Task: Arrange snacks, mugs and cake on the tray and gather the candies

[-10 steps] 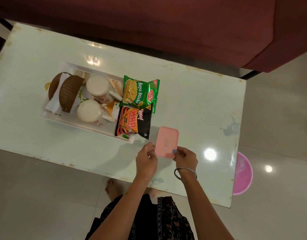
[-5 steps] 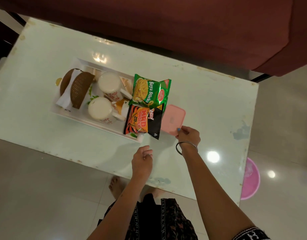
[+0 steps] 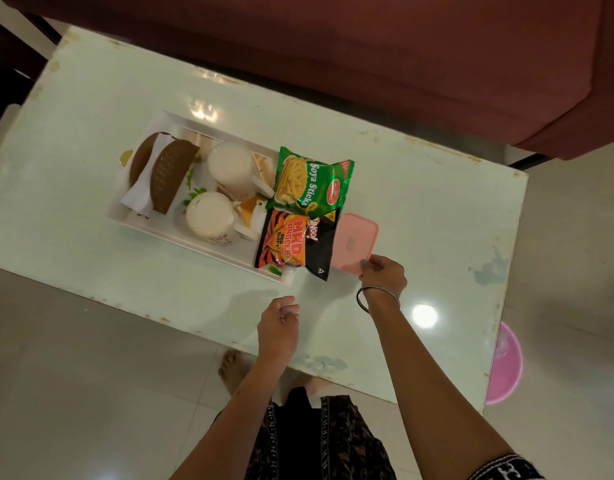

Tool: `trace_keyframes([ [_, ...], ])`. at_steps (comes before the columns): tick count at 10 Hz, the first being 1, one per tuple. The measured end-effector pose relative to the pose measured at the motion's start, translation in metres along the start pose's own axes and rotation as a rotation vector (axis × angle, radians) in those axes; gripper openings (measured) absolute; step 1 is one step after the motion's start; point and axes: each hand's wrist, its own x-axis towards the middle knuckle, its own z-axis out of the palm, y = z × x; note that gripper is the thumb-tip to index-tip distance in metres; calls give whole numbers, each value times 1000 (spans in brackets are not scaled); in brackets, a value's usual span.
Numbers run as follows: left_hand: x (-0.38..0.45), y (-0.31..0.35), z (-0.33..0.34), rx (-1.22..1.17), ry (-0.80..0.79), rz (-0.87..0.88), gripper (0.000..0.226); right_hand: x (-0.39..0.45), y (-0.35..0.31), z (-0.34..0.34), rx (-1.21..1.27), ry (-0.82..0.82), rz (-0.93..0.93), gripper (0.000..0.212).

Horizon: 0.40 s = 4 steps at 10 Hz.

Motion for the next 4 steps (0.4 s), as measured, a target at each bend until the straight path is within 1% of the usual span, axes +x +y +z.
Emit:
trace_keyframes([
  [1,0,-3,-2,15,-2,15,35,-3,1,0,-3,4,-5,23],
  [2,3,-6,-5,75,3,50,33,-7,-1,0,-1,17,-14,30],
  [3,1,-10,-9,183,0,107,35,-18,5,3,44,68,-8,37],
  [4,-11,-23,-21,340,49,138,35,-56,30,11,-14,131,-33,31],
])
